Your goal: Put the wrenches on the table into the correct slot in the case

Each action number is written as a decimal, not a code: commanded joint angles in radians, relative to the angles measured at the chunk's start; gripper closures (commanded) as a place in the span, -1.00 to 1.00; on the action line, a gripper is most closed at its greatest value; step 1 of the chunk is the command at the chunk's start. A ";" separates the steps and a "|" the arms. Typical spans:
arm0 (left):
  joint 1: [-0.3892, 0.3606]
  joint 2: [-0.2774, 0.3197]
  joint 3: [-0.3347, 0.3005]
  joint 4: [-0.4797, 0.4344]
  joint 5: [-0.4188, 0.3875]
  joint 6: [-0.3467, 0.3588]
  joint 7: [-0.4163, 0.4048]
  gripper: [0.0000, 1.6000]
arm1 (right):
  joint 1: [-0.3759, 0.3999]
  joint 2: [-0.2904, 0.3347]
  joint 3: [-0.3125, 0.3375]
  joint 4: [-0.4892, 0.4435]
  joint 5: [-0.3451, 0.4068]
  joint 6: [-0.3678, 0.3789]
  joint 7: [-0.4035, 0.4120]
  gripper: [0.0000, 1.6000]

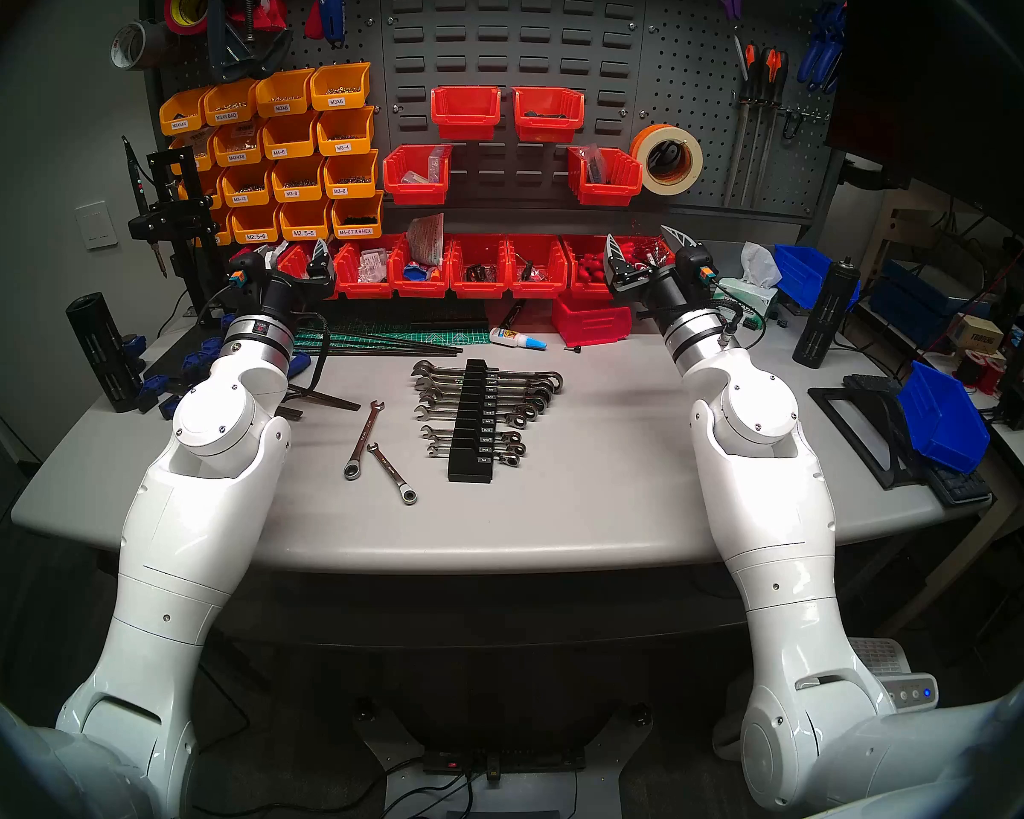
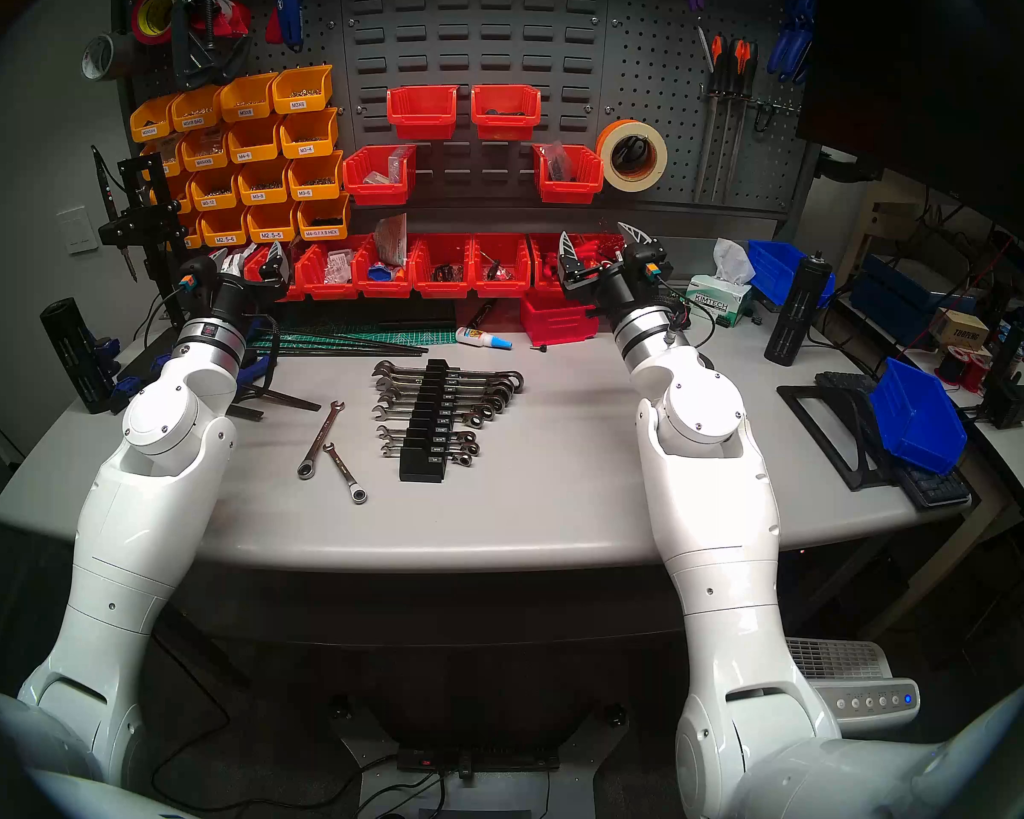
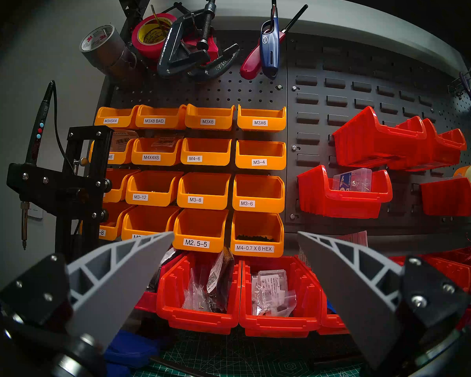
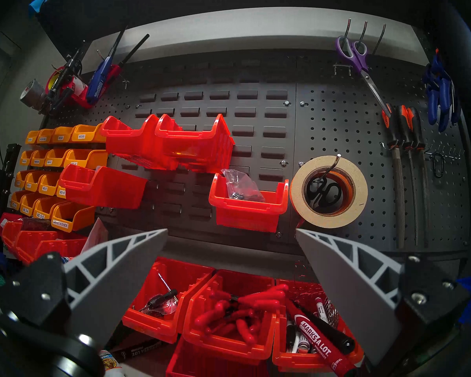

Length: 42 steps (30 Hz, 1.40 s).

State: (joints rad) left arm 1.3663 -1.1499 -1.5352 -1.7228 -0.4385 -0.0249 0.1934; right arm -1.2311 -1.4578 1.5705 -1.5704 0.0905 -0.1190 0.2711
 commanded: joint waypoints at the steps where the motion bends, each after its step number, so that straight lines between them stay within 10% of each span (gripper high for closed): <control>1: -0.029 0.000 -0.005 -0.026 0.001 -0.010 -0.001 -1.00 | 0.027 0.000 -0.001 -0.030 0.000 -0.005 0.002 -1.00; 21: 0.101 0.177 -0.071 -0.188 -0.020 0.087 -0.186 -1.00 | 0.027 0.000 -0.002 -0.028 0.001 -0.007 0.001 -1.00; 42: 0.037 0.268 -0.043 -0.138 -0.023 0.182 -0.403 -1.00 | 0.027 0.001 -0.002 -0.030 0.001 -0.006 0.000 -1.00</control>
State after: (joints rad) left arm 1.4437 -0.9139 -1.5730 -1.8376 -0.4748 0.1754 -0.1824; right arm -1.2324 -1.4565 1.5702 -1.5679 0.0915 -0.1191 0.2688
